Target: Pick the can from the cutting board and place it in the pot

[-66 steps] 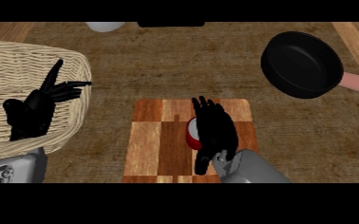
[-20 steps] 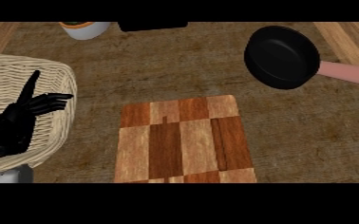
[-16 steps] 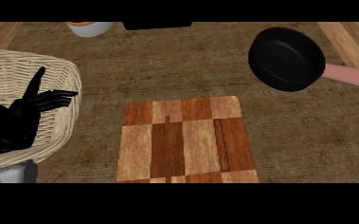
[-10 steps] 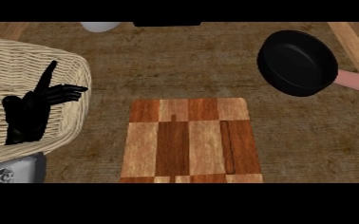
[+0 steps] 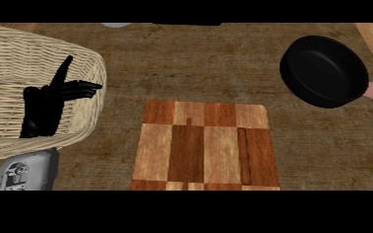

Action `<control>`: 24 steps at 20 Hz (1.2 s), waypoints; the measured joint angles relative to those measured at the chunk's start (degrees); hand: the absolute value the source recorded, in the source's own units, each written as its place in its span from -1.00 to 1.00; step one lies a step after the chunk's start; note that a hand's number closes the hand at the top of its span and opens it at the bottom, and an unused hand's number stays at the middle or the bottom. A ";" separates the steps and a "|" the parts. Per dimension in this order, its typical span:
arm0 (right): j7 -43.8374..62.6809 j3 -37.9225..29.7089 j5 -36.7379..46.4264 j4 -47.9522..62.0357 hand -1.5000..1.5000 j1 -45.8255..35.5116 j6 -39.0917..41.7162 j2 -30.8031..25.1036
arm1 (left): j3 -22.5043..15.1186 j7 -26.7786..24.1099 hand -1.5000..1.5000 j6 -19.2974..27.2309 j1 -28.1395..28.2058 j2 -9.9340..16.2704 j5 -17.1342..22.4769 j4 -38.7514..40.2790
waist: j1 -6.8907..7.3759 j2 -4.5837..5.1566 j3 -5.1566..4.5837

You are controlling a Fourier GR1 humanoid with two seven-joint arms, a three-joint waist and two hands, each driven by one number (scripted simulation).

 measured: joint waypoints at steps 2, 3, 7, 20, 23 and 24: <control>1.23 2.50 0.55 0.17 1.00 -1.10 0.42 1.35 | 0.03 0.10 0.00 -0.10 -0.45 0.07 0.16 0.53 | 0.23 -0.02 0.05; 1.61 3.64 0.81 0.74 1.00 -1.82 0.69 2.02 | -0.24 0.14 0.00 0.06 -0.60 -0.08 -0.20 0.62 | 0.42 0.00 0.06; 3.81 7.41 1.20 3.09 1.00 -4.13 1.77 5.27 | -0.30 -0.14 0.00 0.07 -1.00 -0.08 0.02 1.12 | 0.81 0.02 0.14; 5.42 7.03 -3.31 14.43 -1.00 -11.60 -3.68 20.58 | 0.17 0.47 0.00 0.46 -0.71 0.36 0.40 1.42 | 0.05 -0.26 0.39; 4.32 3.26 -5.35 16.75 -1.00 -13.23 -6.99 22.09 | 0.54 0.78 0.00 0.33 -0.48 0.77 0.84 1.37 | -0.43 -0.35 0.41; 3.99 1.94 -5.95 17.63 -1.00 -13.86 -8.14 22.38 | 0.62 0.78 0.00 0.38 -0.42 0.81 0.87 1.40 | -0.55 -0.37 0.44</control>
